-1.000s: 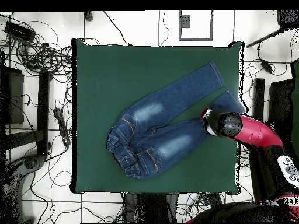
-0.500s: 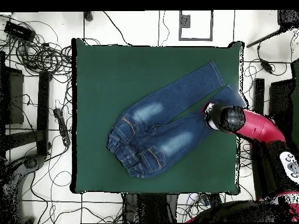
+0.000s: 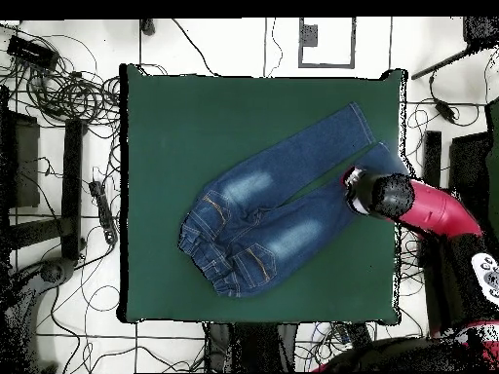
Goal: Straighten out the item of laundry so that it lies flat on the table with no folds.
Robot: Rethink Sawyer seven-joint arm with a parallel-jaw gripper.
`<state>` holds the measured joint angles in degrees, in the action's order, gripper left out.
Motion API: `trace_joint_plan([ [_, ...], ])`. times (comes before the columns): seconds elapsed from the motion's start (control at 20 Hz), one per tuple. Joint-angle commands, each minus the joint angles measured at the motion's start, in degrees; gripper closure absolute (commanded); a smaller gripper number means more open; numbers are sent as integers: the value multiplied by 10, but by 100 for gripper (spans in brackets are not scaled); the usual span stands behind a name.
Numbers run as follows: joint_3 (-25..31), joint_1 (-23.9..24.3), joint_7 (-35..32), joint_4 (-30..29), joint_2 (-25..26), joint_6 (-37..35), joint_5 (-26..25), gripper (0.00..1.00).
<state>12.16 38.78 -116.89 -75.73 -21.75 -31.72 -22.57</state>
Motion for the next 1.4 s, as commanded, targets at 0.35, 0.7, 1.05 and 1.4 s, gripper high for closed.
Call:
trace_joint_plan([
  [0.35,53,-21,38,-139,-107,-10,1,0],
  [0.7,42,-34,-6,-219,-164,-4,16,0],
  [1.05,31,-55,-47,-255,-182,16,24,0],
  [1.4,15,-91,-99,-284,-196,32,48,0],
])
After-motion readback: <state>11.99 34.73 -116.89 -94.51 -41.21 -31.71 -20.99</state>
